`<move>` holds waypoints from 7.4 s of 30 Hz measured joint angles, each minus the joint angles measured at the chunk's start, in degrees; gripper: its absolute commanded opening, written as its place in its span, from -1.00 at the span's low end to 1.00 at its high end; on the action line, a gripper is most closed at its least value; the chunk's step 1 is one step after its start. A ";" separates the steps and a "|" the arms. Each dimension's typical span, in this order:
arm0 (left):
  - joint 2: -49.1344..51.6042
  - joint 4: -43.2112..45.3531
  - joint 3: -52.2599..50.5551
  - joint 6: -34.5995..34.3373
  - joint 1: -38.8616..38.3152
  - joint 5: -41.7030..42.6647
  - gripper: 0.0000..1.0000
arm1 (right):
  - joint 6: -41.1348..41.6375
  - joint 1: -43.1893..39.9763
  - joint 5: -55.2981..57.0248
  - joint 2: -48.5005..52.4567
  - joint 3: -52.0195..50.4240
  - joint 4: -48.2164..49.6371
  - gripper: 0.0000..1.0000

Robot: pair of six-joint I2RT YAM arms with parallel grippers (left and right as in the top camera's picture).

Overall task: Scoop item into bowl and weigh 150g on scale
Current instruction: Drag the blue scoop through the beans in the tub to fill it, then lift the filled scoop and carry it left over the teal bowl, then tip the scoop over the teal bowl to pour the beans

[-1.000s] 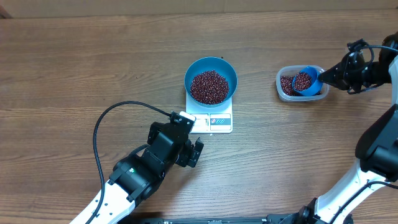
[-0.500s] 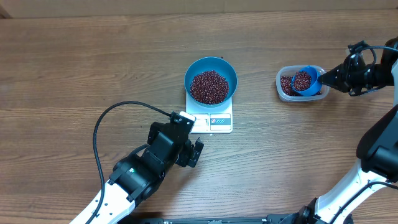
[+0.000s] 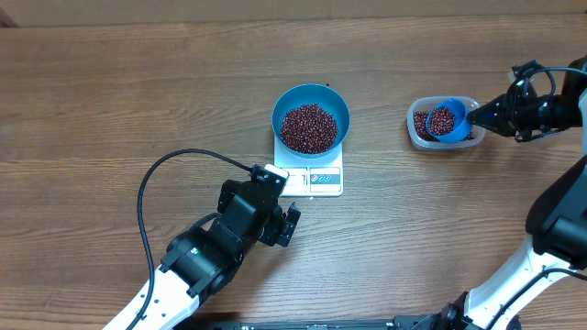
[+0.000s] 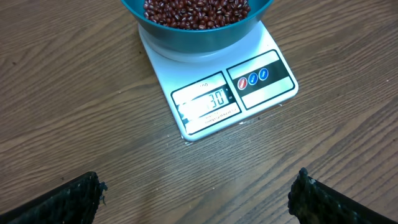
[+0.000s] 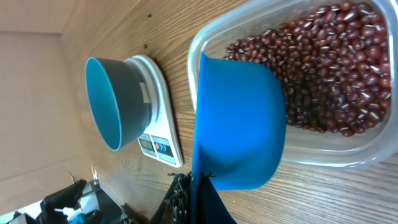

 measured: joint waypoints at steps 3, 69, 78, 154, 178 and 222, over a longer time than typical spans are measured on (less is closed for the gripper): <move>0.00 0.00 0.00 0.00 0.00 0.00 0.99 | -1.38 0.02 -1.09 -0.48 0.11 -1.16 -0.93; 0.02 0.00 0.00 0.00 0.00 0.00 0.99 | -6.38 18.18 -10.60 -0.90 11.43 -10.23 -0.93; 0.02 0.00 0.00 0.00 0.00 0.00 0.99 | -6.40 22.21 -13.11 -0.96 11.45 -9.14 -0.93; 0.02 0.00 0.00 0.00 0.00 0.00 0.99 | 12.44 39.71 9.75 -0.96 11.45 12.66 -0.92; 0.02 0.00 0.00 0.00 0.00 0.00 0.99 | 14.60 43.28 19.63 -1.14 11.45 13.79 -0.93; 0.02 0.00 0.00 0.00 0.00 0.00 0.99 | 16.09 48.78 30.95 -4.17 11.45 14.25 -0.93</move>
